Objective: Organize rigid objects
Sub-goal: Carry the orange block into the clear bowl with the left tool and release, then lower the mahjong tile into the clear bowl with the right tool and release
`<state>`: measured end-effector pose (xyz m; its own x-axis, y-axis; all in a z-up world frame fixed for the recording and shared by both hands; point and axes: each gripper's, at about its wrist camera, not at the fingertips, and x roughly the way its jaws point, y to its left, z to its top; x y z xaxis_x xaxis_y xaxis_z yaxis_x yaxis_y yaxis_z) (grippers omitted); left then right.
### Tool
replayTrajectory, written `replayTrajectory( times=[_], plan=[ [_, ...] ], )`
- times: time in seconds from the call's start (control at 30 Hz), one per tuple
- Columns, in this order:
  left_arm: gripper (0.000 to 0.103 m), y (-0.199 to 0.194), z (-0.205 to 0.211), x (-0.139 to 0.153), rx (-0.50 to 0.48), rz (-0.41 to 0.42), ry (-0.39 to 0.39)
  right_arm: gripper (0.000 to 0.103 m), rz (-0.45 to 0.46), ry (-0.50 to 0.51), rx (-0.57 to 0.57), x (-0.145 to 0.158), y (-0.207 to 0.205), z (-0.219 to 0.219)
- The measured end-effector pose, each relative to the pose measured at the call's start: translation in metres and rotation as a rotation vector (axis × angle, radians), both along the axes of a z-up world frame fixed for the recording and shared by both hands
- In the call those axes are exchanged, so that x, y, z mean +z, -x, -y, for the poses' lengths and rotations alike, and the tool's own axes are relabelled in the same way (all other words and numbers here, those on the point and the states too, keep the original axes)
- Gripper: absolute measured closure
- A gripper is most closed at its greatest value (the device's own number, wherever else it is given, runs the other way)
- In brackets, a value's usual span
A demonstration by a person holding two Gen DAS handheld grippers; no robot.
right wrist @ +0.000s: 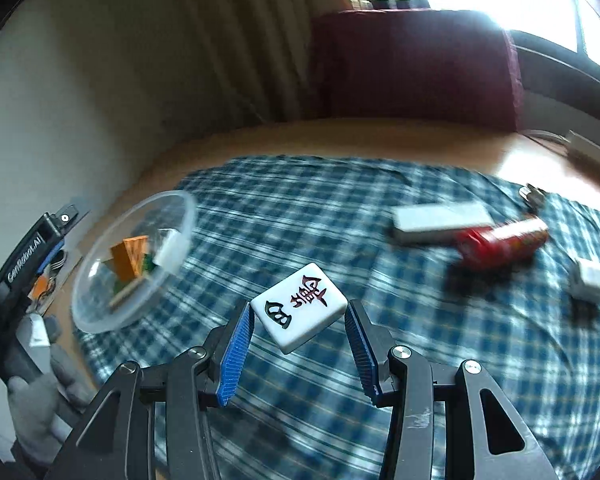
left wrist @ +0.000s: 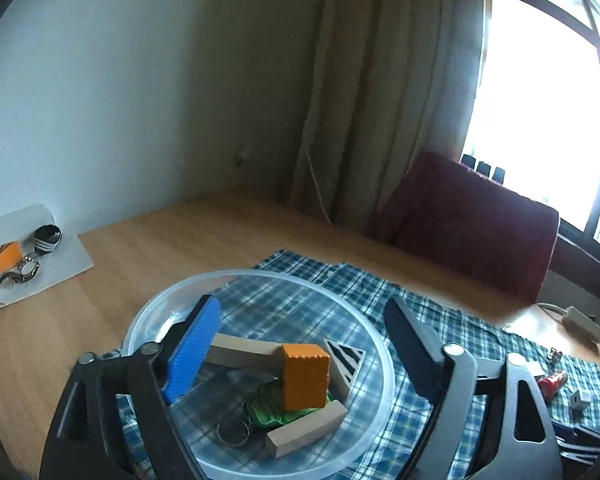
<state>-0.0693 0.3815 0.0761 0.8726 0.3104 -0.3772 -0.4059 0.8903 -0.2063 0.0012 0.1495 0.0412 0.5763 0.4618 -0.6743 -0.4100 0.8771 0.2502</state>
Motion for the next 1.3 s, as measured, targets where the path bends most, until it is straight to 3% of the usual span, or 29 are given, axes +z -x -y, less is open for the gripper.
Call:
replayTrajectory(
  times=[0.27, 0.43, 0.73, 1.0, 1.3],
  plan=[
    [0.011, 0.008, -0.018, 0.001, 0.018, 0.026, 0.045, 0.053, 0.026, -0.001, 0.116, 0.016, -0.002, -0.054],
    [0.011, 0.019, -0.043, -0.001, 0.087, 0.03, 0.045, 0.053, 0.037, -0.003, 0.166, 0.02, -0.003, -0.086],
    [0.011, 0.028, -0.07, -0.009, 0.15, 0.045, 0.147, 0.053, 0.048, -0.006, 0.245, 0.022, -0.003, -0.138],
    [0.005, 0.048, -0.091, -0.012, 0.241, 0.135, 0.23, 0.053, 0.04, -0.005, 0.271, 0.018, -0.006, -0.166],
    [0.003, 0.044, -0.091, -0.014, 0.237, 0.123, 0.235, 0.048, 0.049, -0.031, 0.286, 0.016, -0.013, -0.179]
  ],
)
